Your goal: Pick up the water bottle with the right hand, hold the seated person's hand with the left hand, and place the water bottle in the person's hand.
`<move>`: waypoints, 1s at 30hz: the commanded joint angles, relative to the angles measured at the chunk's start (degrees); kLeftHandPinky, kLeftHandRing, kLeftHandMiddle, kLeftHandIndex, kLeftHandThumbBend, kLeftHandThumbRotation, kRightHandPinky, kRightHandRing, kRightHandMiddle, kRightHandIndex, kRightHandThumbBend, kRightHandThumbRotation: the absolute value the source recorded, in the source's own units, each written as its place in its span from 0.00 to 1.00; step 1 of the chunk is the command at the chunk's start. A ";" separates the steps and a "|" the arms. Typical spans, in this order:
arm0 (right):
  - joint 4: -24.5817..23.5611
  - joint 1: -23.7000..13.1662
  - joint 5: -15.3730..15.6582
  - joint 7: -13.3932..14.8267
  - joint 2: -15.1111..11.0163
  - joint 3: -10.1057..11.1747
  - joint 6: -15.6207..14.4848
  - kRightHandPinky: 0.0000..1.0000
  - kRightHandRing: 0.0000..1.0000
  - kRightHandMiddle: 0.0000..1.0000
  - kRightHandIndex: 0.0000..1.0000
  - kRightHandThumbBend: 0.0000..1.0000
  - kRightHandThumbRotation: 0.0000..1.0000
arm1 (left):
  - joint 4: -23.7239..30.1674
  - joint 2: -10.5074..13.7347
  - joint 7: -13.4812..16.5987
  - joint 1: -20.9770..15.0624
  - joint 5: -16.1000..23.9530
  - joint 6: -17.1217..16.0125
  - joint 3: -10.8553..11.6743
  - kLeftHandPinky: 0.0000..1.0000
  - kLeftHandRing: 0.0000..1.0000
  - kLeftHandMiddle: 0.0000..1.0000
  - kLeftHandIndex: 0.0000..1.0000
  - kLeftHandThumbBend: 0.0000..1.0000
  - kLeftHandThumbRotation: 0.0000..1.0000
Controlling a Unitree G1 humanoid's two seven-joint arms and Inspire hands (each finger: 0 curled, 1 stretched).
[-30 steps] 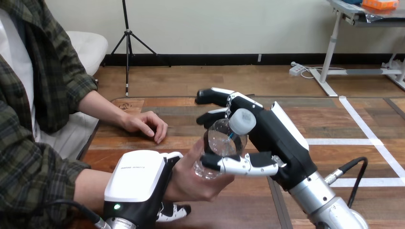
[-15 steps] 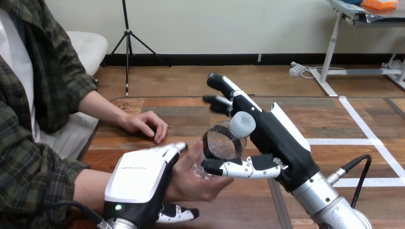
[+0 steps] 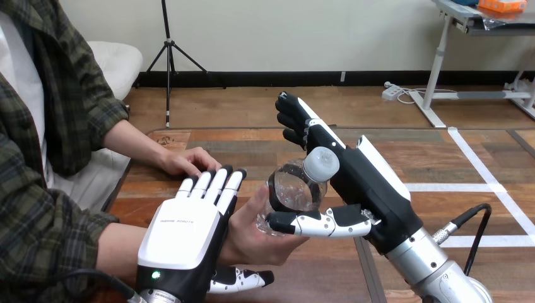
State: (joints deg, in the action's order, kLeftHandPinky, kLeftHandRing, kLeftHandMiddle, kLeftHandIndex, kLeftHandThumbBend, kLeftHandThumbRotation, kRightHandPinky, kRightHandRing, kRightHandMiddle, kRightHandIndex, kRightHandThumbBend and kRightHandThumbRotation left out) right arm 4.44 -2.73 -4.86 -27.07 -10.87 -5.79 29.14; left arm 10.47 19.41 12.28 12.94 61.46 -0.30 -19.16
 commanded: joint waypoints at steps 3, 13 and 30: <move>-0.37 -2.35 -0.92 -0.01 0.21 0.04 1.51 1.00 1.00 1.00 0.99 0.81 0.21 | 0.15 0.39 2.42 -2.20 0.54 -1.12 -0.47 1.00 1.00 1.00 1.00 1.00 0.50; -0.40 -1.99 -1.59 -0.11 0.16 0.07 1.43 1.00 1.00 1.00 0.99 0.80 0.21 | -0.57 0.54 4.29 -2.27 0.08 -1.98 -0.61 1.00 1.00 1.00 1.00 1.00 0.51; -1.51 -0.07 -2.04 0.94 0.39 0.52 1.13 0.99 0.99 1.00 0.97 0.79 0.20 | -8.79 1.37 21.80 -4.00 -4.46 -16.33 -0.90 1.00 1.00 1.00 1.00 0.89 0.54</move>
State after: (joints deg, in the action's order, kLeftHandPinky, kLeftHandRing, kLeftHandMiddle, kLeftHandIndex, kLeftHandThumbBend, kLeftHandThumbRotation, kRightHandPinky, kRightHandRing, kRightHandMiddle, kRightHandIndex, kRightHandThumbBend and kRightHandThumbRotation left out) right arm 4.50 -2.08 -5.89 -27.16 -11.17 -5.99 29.27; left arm 4.91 20.19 25.83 12.90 58.42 -9.92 -19.43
